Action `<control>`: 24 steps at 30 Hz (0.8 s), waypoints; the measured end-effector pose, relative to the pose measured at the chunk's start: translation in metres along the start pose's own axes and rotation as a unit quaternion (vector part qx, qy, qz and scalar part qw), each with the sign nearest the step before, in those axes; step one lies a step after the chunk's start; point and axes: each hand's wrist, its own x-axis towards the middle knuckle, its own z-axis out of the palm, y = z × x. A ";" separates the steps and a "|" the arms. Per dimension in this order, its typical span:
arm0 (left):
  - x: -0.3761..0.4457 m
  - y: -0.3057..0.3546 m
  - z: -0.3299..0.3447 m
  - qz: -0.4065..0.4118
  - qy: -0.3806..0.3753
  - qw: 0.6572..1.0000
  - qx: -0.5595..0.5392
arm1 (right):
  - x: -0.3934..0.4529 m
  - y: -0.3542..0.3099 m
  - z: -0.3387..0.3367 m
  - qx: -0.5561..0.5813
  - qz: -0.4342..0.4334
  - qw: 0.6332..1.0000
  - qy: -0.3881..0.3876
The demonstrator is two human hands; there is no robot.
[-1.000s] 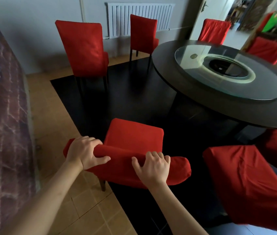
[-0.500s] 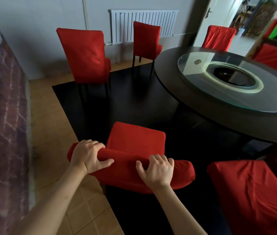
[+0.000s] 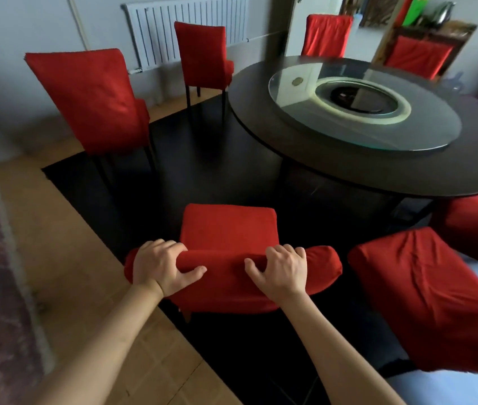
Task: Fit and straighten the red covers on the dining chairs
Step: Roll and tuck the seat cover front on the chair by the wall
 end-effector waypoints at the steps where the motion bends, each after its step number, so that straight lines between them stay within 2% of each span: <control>1: 0.000 -0.002 0.000 0.005 -0.003 1.000 -0.003 | -0.001 -0.003 -0.001 -0.003 0.009 1.000 0.001; 10: -0.008 -0.035 -0.009 0.108 -0.025 0.993 -0.048 | -0.055 -0.048 -0.013 -0.021 0.106 0.994 0.016; 16: -0.017 -0.057 -0.013 0.188 -0.029 0.978 -0.088 | -0.098 -0.090 -0.021 -0.076 0.170 0.982 0.029; 24: -0.005 -0.047 -0.007 0.246 -0.032 0.963 -0.105 | -0.118 -0.099 -0.024 -0.110 0.221 0.967 0.060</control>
